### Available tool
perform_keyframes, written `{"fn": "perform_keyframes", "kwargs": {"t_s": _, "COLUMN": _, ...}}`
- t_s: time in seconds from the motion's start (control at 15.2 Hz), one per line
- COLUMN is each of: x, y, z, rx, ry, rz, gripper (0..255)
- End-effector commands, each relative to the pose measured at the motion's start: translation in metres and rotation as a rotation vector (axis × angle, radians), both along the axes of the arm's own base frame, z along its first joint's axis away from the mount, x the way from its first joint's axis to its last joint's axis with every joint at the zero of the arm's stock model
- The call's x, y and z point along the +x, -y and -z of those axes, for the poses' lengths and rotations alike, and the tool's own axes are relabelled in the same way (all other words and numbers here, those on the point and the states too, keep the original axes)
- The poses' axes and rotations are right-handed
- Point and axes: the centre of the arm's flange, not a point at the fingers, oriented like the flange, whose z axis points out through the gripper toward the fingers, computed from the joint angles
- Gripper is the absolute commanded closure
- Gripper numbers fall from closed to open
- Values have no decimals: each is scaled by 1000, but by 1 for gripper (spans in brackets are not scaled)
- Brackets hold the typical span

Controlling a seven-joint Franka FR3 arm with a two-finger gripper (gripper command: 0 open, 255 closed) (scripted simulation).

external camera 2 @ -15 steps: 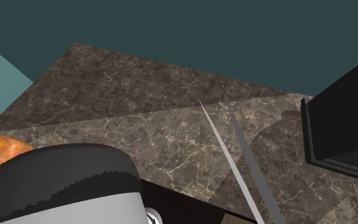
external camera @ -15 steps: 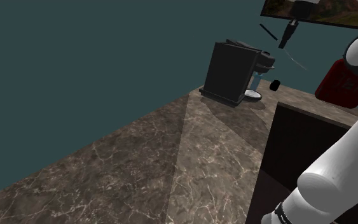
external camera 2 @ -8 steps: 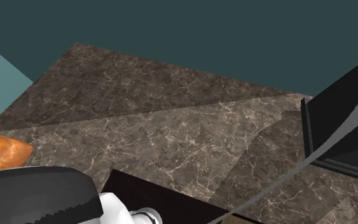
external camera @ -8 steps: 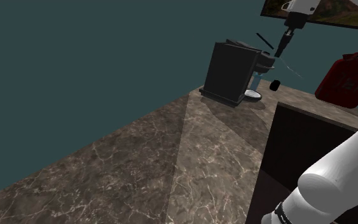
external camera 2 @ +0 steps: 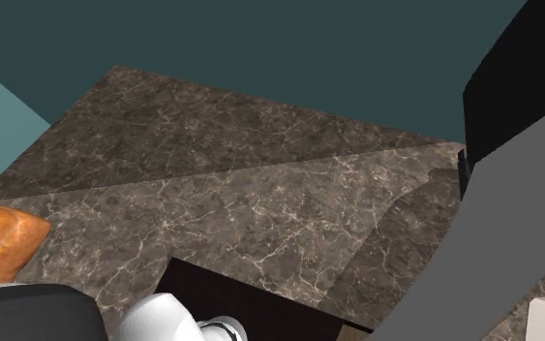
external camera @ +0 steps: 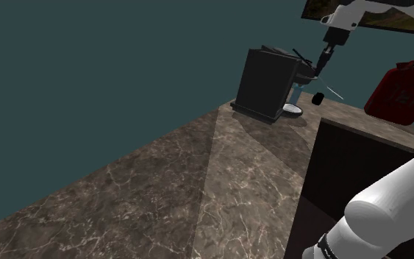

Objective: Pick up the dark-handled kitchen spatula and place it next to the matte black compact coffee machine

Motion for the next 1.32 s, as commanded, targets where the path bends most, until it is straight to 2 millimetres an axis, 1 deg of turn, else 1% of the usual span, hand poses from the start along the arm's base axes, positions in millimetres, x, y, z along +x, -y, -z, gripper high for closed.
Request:
{"fn": "perform_keyframes", "kwargs": {"t_s": 0.0, "x": 0, "y": 0, "z": 11, "rx": 0, "ry": 0, "rz": 0, "gripper": 255}}
{"fn": "perform_keyframes", "kwargs": {"t_s": 1.25, "x": 0, "y": 0, "z": 111, "rx": 0, "ry": 0, "rz": 0, "gripper": 255}}
